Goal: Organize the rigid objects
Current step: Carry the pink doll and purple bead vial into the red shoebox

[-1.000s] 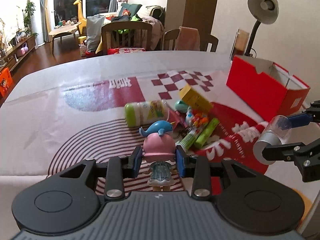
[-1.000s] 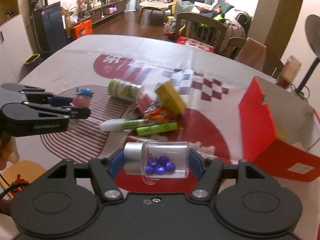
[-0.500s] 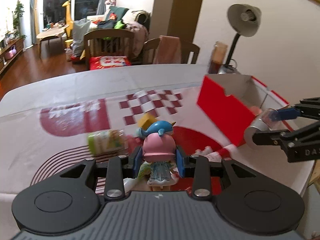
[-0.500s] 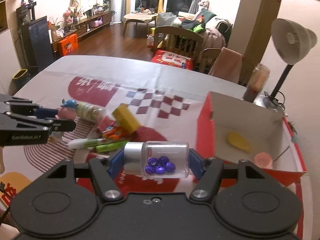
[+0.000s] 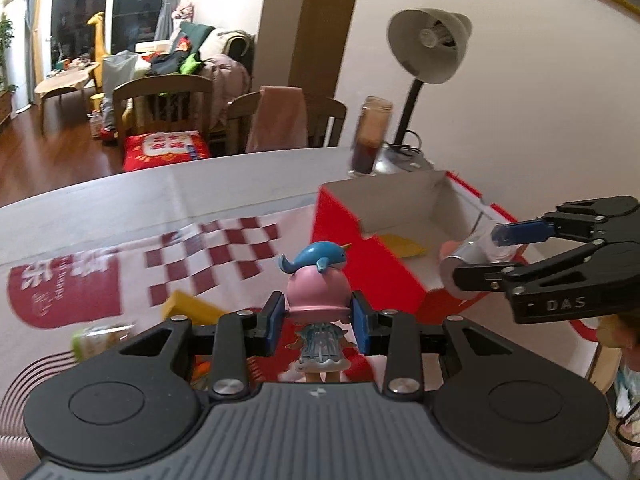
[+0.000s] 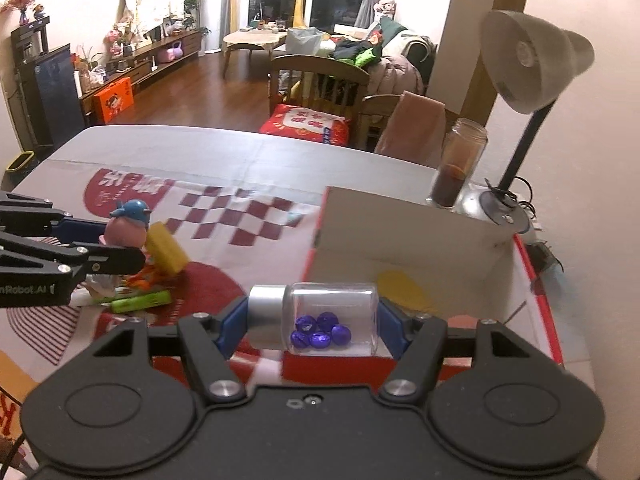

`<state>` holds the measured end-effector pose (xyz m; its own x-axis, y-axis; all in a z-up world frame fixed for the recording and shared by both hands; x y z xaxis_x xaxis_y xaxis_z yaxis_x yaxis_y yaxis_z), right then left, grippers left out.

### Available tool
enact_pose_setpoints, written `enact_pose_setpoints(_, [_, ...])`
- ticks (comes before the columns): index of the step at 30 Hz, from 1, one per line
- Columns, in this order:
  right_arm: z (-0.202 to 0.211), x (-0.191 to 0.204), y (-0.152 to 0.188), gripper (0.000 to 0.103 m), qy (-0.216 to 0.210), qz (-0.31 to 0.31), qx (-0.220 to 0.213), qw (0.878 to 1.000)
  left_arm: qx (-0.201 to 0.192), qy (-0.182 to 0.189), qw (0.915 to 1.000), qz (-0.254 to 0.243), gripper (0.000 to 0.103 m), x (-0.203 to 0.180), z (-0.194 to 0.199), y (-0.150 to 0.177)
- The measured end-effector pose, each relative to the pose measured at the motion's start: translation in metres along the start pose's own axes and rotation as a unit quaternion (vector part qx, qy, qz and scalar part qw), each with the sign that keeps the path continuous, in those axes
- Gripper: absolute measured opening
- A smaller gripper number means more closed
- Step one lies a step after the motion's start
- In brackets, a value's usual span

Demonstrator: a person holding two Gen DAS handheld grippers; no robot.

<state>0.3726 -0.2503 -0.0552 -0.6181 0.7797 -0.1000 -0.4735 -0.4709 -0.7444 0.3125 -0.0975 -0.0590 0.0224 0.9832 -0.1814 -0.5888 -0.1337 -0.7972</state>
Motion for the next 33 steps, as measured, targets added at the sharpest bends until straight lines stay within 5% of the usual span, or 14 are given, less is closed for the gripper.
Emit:
enact_pose_setpoints(18, [-0.054, -0.131, 0.007, 0.067, 0.033, -0.049, 0.029, 0.998, 0.044, 0.027, 0.9965, -0.065, 0.034, -0.110, -0.105, -0.036])
enact_pose_setpoints(33, [-0.137, -0.175, 0.028, 0.067, 0.038, -0.066, 0.099, 0.992, 0.145, 0.006, 0.9863, -0.079, 0.034, -0.136, -0.199, -0.017])
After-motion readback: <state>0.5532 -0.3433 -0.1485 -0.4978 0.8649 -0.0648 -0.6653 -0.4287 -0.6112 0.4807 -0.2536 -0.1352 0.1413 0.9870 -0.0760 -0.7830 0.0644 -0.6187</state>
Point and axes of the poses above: each gripper's, at about its wrist camera, not at the fingertips, and z roughly against the way its jaws point, x to its left, y to its underside, the point moved 10 cm from there along -z, roughly the way its jaws point, and after that the axes turned 5 degrees about -x, right-handed, at the moved point
